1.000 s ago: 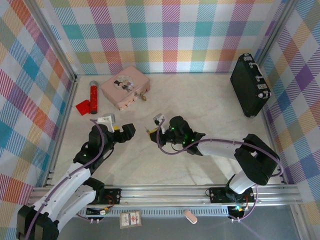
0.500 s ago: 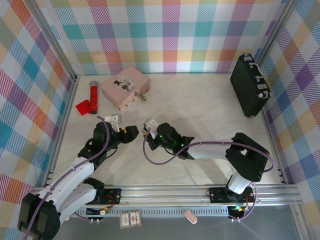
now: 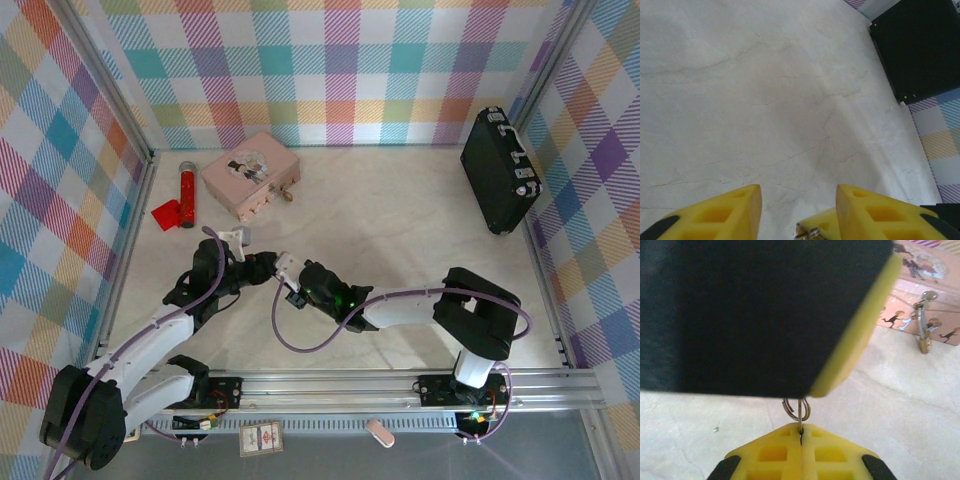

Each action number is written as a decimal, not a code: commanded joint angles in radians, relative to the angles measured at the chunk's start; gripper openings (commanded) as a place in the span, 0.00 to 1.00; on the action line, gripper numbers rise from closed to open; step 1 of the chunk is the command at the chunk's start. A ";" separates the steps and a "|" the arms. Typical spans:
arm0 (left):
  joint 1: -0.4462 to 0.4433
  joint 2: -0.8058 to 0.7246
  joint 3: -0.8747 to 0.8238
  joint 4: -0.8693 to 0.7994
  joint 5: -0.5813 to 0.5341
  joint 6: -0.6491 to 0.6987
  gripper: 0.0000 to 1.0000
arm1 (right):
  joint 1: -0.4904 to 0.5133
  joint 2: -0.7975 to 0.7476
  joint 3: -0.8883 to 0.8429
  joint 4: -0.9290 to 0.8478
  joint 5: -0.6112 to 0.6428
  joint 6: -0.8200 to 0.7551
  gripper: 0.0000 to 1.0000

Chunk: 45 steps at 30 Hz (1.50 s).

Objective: Unlock the padlock with the key

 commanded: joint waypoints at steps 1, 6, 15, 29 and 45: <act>0.014 0.013 0.035 0.030 0.040 -0.011 0.40 | 0.009 0.011 0.015 0.069 0.060 -0.034 0.00; 0.015 0.013 0.038 0.024 0.041 -0.007 0.38 | 0.012 0.022 0.016 0.084 0.087 -0.030 0.00; 0.017 0.013 0.042 0.009 0.027 -0.003 0.31 | 0.021 0.037 0.021 0.103 0.084 -0.040 0.00; 0.017 0.020 0.047 0.001 0.022 -0.001 0.21 | 0.041 0.053 0.026 0.106 0.114 -0.074 0.00; 0.018 0.015 0.053 -0.014 0.008 -0.001 0.09 | 0.056 0.061 0.023 0.160 0.160 -0.109 0.00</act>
